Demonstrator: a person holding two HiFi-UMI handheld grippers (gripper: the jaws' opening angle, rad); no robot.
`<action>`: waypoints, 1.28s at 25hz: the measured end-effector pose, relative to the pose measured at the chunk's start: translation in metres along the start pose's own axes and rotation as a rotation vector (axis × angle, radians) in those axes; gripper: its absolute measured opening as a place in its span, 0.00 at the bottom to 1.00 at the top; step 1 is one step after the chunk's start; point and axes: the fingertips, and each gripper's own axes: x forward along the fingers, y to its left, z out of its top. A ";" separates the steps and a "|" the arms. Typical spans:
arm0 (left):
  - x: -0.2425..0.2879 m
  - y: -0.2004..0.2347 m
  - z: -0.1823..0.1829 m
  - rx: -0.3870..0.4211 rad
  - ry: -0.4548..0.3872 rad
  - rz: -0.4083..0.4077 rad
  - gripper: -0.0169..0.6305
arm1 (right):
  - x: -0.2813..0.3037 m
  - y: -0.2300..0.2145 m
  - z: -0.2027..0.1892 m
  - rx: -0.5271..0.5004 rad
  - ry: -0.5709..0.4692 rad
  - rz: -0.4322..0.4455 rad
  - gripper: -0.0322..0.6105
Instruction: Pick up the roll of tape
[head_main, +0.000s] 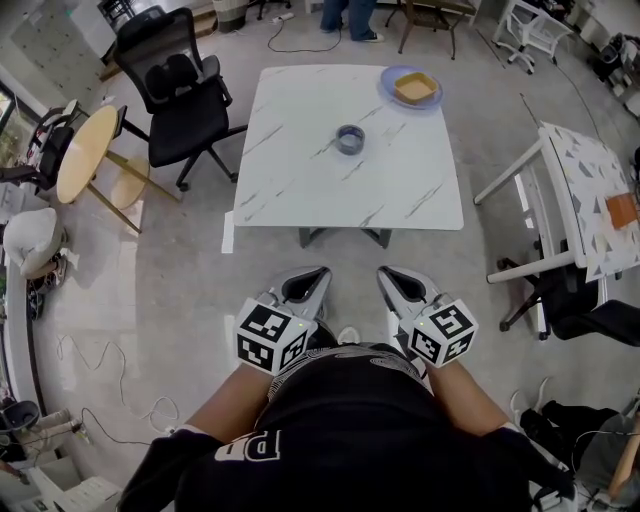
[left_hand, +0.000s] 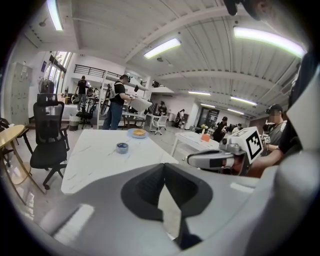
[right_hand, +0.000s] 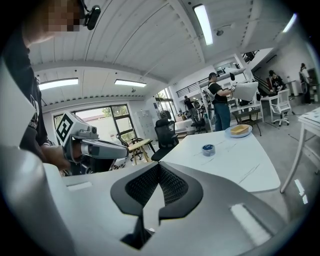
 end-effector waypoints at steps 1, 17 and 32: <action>0.003 0.002 0.001 -0.002 0.000 -0.003 0.12 | 0.003 -0.002 0.000 -0.001 0.003 -0.001 0.05; 0.061 0.081 0.049 -0.018 0.009 -0.035 0.12 | 0.078 -0.051 0.038 -0.022 0.054 -0.028 0.05; 0.122 0.176 0.107 0.043 0.054 -0.131 0.12 | 0.171 -0.101 0.085 0.003 0.062 -0.135 0.05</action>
